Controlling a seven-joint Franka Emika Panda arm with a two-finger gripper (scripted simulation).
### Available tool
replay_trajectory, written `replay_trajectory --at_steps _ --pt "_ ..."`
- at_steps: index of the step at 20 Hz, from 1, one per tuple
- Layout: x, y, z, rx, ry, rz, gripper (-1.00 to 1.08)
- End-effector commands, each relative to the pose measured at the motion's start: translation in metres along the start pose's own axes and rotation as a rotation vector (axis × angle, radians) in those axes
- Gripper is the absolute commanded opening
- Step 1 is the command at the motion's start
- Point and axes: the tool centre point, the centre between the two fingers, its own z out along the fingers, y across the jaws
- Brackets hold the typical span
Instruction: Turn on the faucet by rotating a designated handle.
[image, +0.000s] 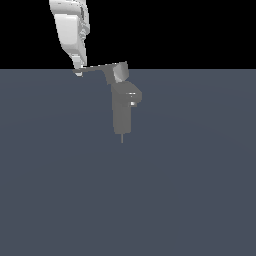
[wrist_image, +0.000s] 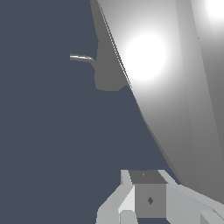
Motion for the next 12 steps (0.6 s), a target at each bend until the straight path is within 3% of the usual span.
replay_trajectory --at_steps 1,12 --pt "0.0 0.009 -0.001 -0.004 0.001 0.001 -1.0" --pt "-0.001 0.042 -0.001 -0.003 0.001 0.002 -1.0"
